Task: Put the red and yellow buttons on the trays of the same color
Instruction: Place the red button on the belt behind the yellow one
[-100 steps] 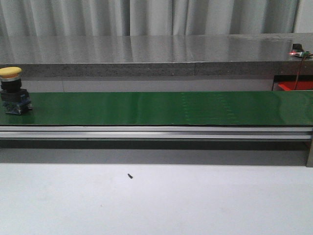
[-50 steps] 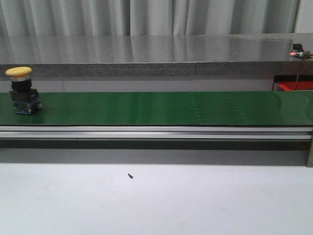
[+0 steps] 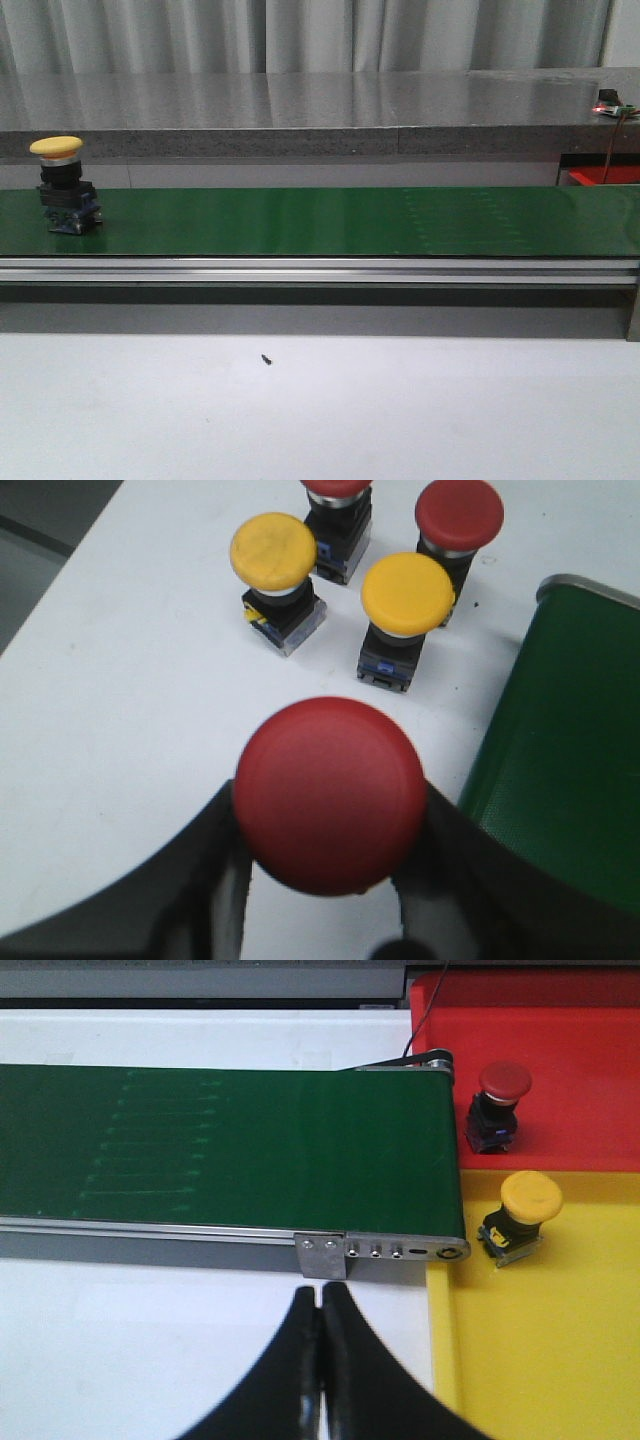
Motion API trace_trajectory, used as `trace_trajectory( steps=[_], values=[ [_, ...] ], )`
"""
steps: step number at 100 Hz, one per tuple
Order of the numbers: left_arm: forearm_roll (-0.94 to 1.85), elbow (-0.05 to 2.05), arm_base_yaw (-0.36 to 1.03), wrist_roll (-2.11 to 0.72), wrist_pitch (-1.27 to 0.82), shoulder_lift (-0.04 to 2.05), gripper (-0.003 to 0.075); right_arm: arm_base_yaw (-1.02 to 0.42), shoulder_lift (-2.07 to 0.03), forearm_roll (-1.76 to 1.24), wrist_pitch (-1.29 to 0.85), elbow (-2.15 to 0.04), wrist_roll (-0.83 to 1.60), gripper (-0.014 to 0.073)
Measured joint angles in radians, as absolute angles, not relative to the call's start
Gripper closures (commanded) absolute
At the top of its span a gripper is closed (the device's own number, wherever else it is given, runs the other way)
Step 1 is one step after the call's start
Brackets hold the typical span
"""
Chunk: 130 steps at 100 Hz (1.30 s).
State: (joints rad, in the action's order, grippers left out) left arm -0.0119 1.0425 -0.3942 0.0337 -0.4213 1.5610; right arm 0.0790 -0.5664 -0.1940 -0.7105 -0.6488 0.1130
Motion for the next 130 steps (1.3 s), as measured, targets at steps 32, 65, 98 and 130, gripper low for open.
trace_trajectory(
  steps=[32,65,98,130],
  values=[
    [-0.023,1.041,-0.394,0.034,-0.472,1.473,0.0573,0.079,-0.566,-0.194,-0.71,-0.649,0.113,0.0662],
    [-0.026,1.041,-0.39,0.034,-0.503,1.466,0.0573,0.079,-0.566,-0.194,-0.71,-0.649,0.113,0.0662],
    [-0.033,1.067,-0.238,0.011,-0.507,1.463,0.0573,0.079,-0.566,-0.194,-0.71,-0.649,0.113,0.0662],
    [-0.033,1.085,-0.156,0.01,-0.505,1.499,0.0573,0.079,-0.566,-0.194,-0.71,-0.649,0.113,0.0662]
  ],
)
